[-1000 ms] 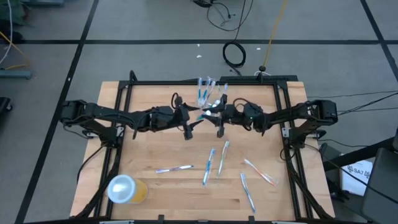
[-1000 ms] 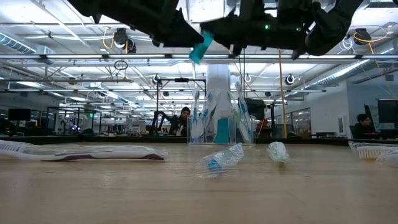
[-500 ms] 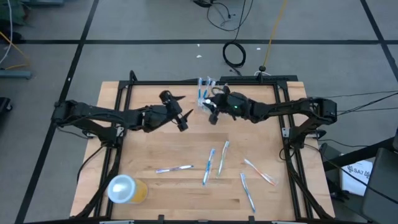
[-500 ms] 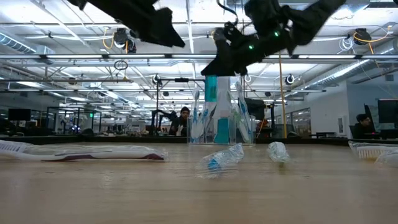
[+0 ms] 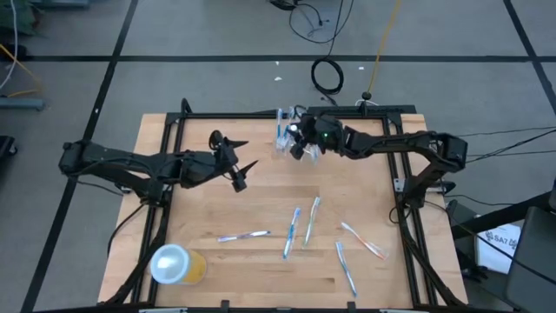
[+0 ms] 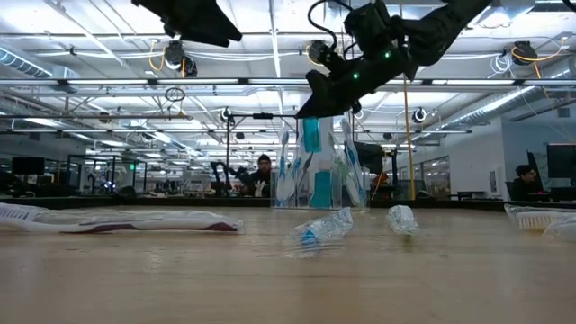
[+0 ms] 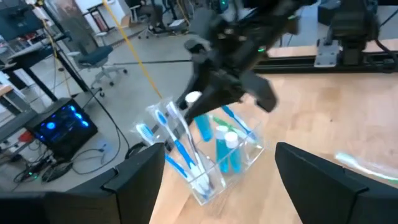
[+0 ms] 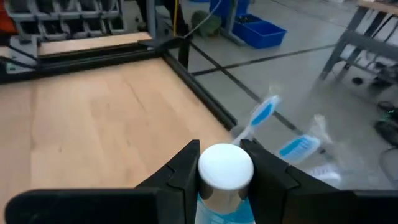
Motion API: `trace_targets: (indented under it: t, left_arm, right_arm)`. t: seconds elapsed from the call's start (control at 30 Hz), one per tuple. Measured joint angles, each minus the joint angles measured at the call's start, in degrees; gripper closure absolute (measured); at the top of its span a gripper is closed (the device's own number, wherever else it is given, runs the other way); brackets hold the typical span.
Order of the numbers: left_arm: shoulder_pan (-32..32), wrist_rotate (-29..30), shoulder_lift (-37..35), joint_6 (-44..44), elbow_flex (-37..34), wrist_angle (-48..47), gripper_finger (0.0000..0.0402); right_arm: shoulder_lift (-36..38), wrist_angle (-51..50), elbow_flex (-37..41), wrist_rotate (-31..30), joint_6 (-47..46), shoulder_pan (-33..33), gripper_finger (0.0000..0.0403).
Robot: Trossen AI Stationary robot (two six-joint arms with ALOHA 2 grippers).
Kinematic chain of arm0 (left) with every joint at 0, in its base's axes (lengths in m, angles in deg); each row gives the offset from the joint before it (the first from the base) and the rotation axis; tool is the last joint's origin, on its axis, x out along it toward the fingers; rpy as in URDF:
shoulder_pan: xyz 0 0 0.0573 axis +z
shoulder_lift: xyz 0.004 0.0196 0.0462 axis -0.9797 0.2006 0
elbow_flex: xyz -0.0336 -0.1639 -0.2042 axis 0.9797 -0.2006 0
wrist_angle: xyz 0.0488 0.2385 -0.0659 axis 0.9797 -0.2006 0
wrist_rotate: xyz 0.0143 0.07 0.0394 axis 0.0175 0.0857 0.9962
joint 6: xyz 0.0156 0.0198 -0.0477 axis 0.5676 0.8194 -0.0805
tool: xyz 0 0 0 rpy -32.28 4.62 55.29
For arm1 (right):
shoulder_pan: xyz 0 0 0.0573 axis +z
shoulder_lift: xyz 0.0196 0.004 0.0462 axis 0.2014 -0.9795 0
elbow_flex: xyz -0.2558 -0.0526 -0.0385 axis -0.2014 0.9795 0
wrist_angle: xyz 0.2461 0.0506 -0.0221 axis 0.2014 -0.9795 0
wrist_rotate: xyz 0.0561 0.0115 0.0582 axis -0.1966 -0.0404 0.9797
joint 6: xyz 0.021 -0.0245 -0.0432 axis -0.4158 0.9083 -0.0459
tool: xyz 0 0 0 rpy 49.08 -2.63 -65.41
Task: Pick & Place toothbrushing station
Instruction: Put the blue mouthwash into the transparent organizer
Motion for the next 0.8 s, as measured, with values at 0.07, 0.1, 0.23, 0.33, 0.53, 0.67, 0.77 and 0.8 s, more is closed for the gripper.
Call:
trace_targets:
  t: [0.07, 0.1, 0.23, 0.33, 0.53, 0.67, 0.77, 0.8]
  left_arm:
    - [-0.43, -0.02, 0.13, 0.0, 0.0, -0.19, 0.009]
    - [-0.58, 0.0, 0.13, 0.06, -0.04, -0.19, 0.0091]
    - [-0.71, 0.0, 0.11, -0.34, -0.04, -0.55, 0.0097]
    - [-0.71, 0.02, 0.11, -1.52, -0.04, -1.23, 0.0098]
    - [-0.69, 0.02, 0.11, -1.79, -0.04, -2.09, 0.0095]
    - [-0.69, 0.02, 0.11, -1.94, -0.04, -2.14, 0.0101]
    - [-0.71, 0.02, 0.11, -2.22, -0.04, -2.16, 0.0102]
    - [-0.71, 0.0, 0.11, -2.25, -0.04, -2.2, 0.0102]
  right_arm:
    - [-1.12, -0.95, 0.08, 1.99, -0.67, -0.47, 0.0309]
    - [-1.78, -0.94, 0.22, 2.04, -0.61, -0.63, 0.0309]
    - [-4.67, 2.52, 0.08, 2.04, -0.18, -1.38, 0.0309]
    - [-4.76, 2.55, 0.16, 1.48, -1.7, -2.12, 0.0309]
    - [-4.83, 0.32, 0.14, -1.25, -2.32, -2.29, 0.0309]
    - [-4.76, 0.13, 0.14, 0.59, -2.77, -2.47, 0.0307]
    - [-4.76, -0.26, 0.14, 0.51, -4.32, -2.47, 0.0307]
    - [-4.76, -0.46, 0.14, 0.51, -4.86, -2.45, 0.0306]
